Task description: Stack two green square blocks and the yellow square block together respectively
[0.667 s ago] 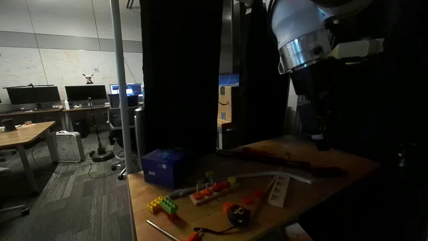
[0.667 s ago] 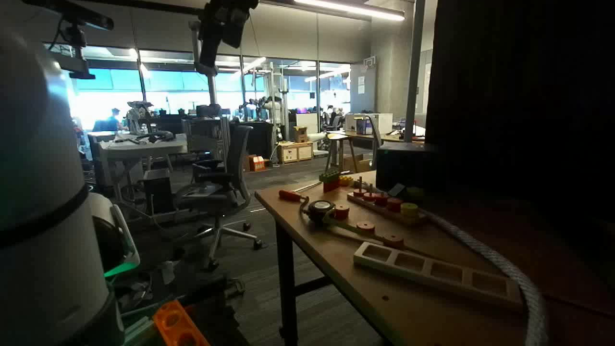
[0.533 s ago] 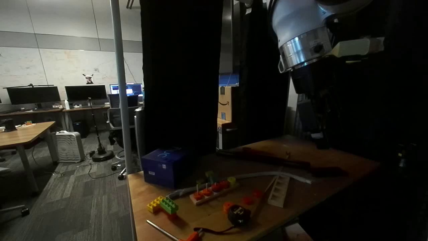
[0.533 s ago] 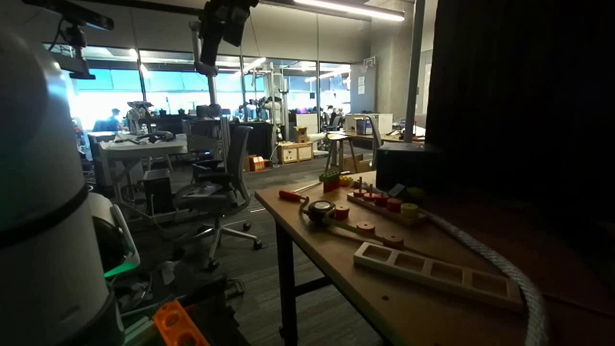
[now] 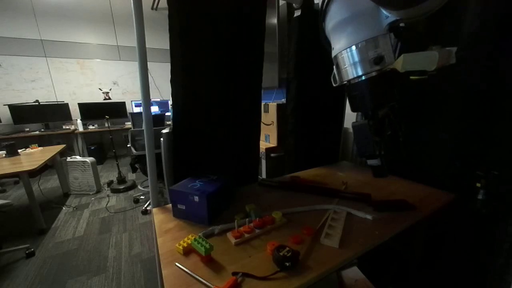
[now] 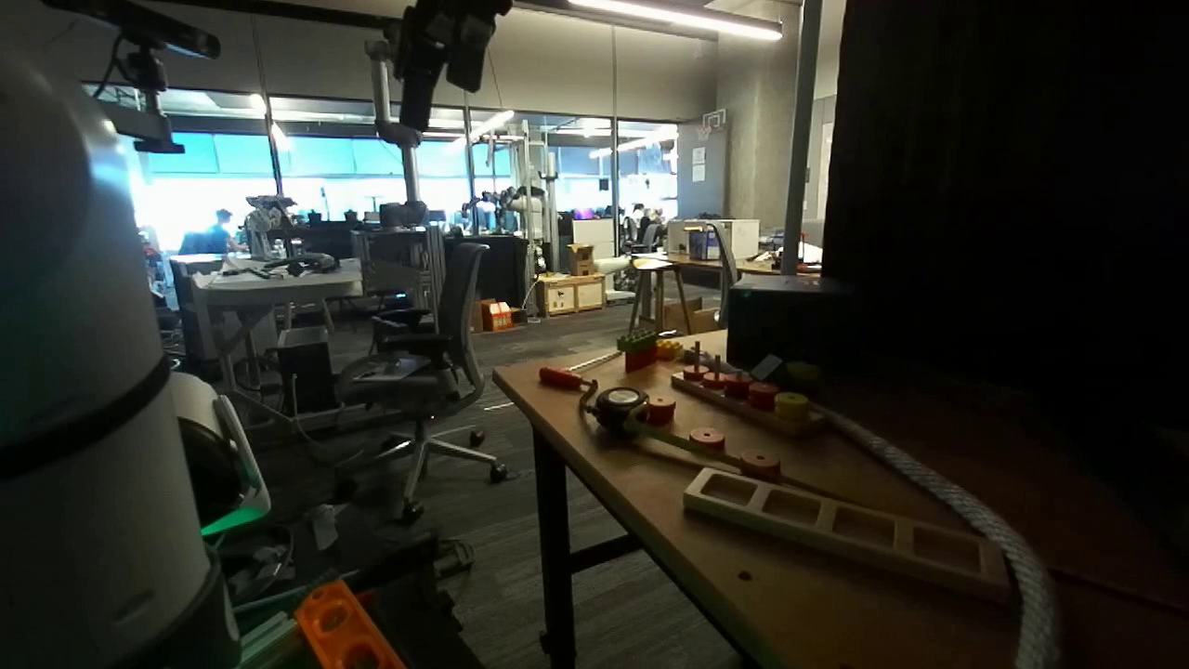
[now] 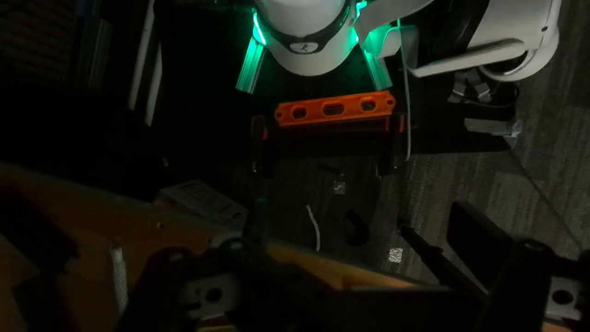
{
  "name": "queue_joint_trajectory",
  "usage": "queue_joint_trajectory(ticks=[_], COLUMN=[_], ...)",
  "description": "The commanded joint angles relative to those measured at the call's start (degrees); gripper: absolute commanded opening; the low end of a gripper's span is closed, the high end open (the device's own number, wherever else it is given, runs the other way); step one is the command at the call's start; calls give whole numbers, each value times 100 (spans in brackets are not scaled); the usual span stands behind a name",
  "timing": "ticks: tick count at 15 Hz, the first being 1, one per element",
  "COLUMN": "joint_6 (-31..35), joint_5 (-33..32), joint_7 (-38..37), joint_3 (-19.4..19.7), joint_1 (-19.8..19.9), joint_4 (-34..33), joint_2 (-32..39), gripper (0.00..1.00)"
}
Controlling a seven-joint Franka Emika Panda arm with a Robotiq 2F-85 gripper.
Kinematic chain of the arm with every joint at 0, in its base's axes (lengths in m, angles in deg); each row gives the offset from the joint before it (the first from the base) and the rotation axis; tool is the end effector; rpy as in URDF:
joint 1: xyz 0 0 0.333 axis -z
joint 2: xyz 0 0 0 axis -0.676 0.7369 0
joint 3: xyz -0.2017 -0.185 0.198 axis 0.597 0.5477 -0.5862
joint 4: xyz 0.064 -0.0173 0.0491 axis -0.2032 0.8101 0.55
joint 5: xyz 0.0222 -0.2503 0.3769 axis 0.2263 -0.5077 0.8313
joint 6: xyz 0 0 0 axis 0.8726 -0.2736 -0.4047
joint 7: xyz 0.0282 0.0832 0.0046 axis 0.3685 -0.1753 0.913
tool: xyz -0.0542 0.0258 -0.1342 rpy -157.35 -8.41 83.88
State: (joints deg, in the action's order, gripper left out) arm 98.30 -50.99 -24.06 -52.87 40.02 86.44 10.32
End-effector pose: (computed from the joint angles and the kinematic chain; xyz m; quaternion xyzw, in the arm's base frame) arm 0.3102 0.0787 0.5184 0.9873 -0.0133 -0.1363 0.0803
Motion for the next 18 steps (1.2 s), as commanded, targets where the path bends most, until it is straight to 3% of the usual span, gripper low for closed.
queue_joint_trajectory(ticks=[1,8,18], joint_6=[1107,3962,6423], joint_5=[-447,-1179,-1097], joint_7=[-60,-745,-919], joint_3=[-113,-212,141], joint_1=[4,162,318], joint_4=[85,280,519], joint_2=[235,1426,2842], gripper=[100,100,100])
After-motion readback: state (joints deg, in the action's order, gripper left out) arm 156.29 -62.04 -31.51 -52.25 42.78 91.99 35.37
